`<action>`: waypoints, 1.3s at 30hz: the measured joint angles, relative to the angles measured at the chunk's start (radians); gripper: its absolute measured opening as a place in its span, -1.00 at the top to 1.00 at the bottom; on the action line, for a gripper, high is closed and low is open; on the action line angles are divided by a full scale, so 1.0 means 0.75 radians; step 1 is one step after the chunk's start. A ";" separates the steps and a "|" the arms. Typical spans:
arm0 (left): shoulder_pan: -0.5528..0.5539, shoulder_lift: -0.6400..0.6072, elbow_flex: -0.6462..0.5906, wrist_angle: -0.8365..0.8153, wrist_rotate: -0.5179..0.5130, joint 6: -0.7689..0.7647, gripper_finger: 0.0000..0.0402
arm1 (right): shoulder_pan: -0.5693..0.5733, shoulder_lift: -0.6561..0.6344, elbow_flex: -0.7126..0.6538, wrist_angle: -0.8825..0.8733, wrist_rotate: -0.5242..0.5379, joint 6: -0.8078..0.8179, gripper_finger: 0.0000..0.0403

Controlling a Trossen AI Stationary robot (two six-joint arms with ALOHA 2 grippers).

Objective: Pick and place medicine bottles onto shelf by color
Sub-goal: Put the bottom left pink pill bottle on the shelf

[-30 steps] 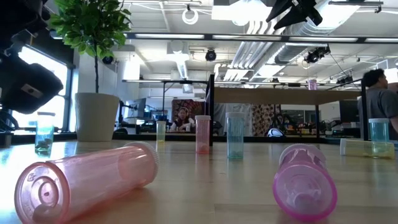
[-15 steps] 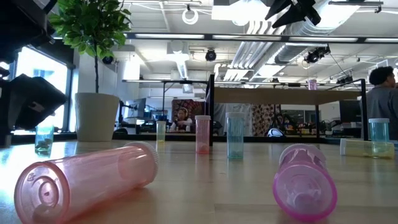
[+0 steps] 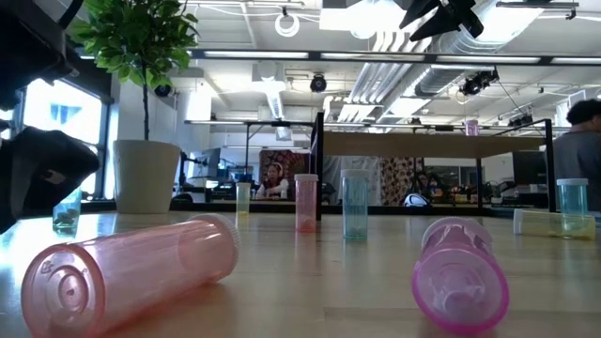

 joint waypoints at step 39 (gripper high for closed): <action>-0.023 0.169 0.141 -0.010 -0.027 -0.153 0.36 | 0.000 0.000 0.000 0.002 -0.019 -0.024 0.17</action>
